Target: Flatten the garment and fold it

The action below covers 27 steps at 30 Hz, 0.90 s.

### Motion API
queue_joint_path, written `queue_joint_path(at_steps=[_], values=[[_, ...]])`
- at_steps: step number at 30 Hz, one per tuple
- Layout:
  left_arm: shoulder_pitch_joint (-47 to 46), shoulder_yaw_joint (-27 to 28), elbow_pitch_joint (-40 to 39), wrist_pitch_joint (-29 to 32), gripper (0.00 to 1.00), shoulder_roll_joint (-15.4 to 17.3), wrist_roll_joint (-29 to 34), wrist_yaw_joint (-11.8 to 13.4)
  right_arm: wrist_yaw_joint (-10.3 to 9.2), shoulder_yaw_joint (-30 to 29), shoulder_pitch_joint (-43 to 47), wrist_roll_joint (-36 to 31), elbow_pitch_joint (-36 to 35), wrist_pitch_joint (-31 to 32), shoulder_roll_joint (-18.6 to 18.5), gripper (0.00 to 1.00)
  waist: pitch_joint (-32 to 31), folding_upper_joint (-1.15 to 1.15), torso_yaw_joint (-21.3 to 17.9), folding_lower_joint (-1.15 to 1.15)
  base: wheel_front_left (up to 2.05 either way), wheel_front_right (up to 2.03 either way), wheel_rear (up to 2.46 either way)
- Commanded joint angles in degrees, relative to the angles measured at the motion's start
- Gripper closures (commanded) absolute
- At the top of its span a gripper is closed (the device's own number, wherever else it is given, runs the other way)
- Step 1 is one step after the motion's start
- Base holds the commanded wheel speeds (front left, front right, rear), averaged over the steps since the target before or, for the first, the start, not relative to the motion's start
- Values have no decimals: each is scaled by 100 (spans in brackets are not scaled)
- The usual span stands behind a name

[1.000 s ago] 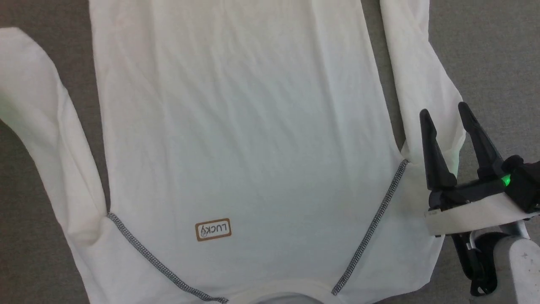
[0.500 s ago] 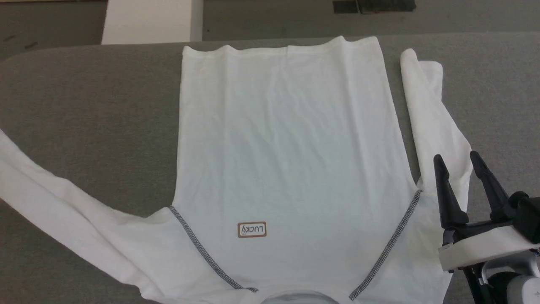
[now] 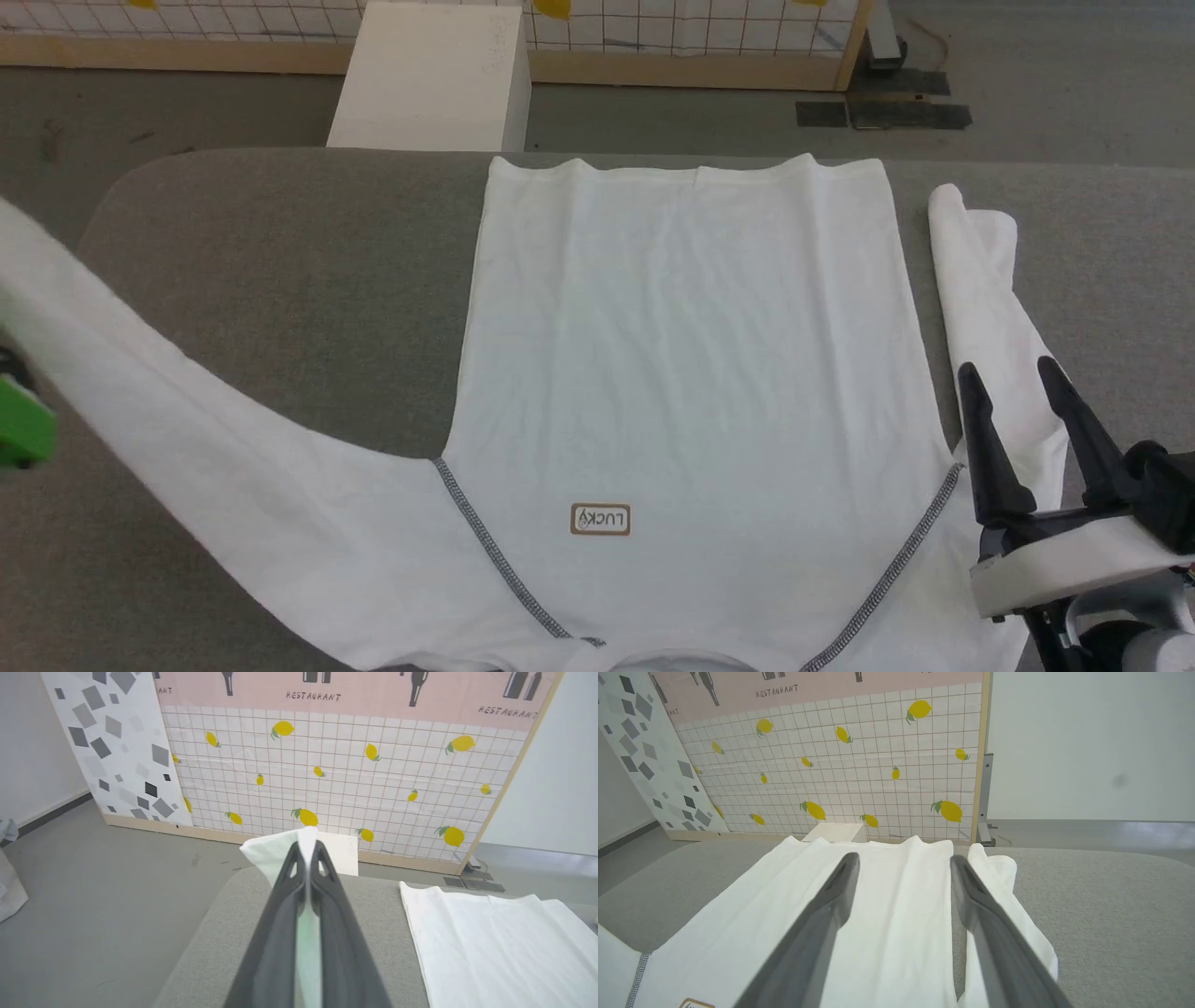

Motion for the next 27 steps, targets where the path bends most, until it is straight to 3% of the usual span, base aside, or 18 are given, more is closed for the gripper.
queue_joint_path(at_steps=[1, 7, 11, 15, 20, 27], values=[[-26, -194, -183, 34, 100, -145, -33, 31, -9, -5, 78, -3, -32, 21, 17, 0, -13, 0, 10, 0, 0, 0, 0], [-670, -1544, -667, 96, 100, -984, 127, 37, -9, 32, 80, 3, -8, 39, 34, 0, -45, 0, -27, 0, 0, 0, 0], [-1115, -2491, -393, 66, 100, -1730, 434, 123, -9, 72, 98, 20, 10, 60, 38, 0, -64, 0, -96, 0, 0, 0, 0], [-1417, -3315, 212, -32, 100, -2501, 577, 55, -9, 83, 102, 31, 1, 85, 32, 0, -40, 0, -226, 0, 0, 0, 0], [-1605, -4129, 1257, -132, 100, -3192, 671, -201, -9, 83, 103, 50, -3, 104, 29, 0, 25, 0, -410, 0, 0, 0, 0], [-1814, -4990, 2591, -177, 100, -3699, 782, -716, -9, -14, 83, 60, -11, 75, 47, 0, 129, 0, -692, 0, 0, 0, 0]])
